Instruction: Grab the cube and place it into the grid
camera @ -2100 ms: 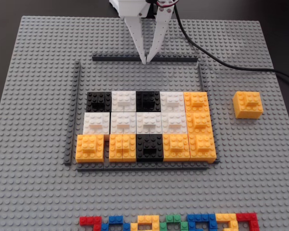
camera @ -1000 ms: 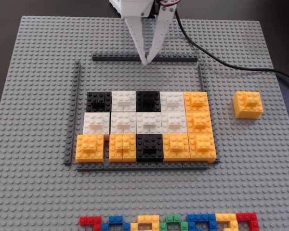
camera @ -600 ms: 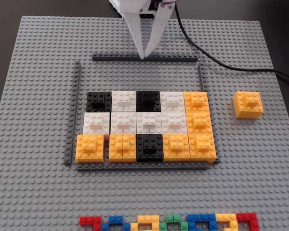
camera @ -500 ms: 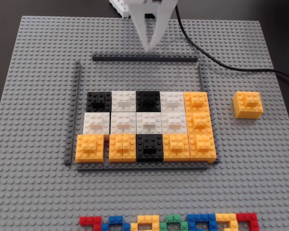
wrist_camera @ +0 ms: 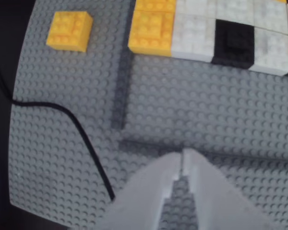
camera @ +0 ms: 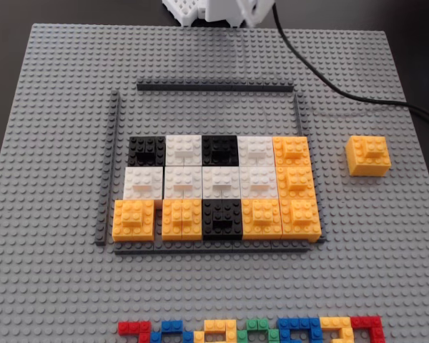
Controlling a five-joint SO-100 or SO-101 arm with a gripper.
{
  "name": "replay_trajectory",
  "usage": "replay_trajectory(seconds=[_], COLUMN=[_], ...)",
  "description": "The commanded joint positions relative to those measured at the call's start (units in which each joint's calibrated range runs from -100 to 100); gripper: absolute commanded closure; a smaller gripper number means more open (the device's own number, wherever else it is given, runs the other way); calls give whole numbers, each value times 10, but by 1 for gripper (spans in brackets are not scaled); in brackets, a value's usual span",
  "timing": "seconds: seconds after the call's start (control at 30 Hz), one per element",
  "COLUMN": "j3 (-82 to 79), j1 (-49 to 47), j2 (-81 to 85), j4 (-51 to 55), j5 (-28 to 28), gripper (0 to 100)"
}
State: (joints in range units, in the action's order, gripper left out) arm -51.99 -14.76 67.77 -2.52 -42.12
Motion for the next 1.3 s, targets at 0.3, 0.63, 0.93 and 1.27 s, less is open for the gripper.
replay_trajectory(seconds=[0.3, 0.63, 0.93, 1.27], j3=[232, 391, 522, 699], j1=[-89, -122, -151, -167], j2=[-243, -464, -621, -795], j4=[-10, -16, -16, 6], j5=[62, 98, 126, 137], gripper=[100, 100, 100, 98])
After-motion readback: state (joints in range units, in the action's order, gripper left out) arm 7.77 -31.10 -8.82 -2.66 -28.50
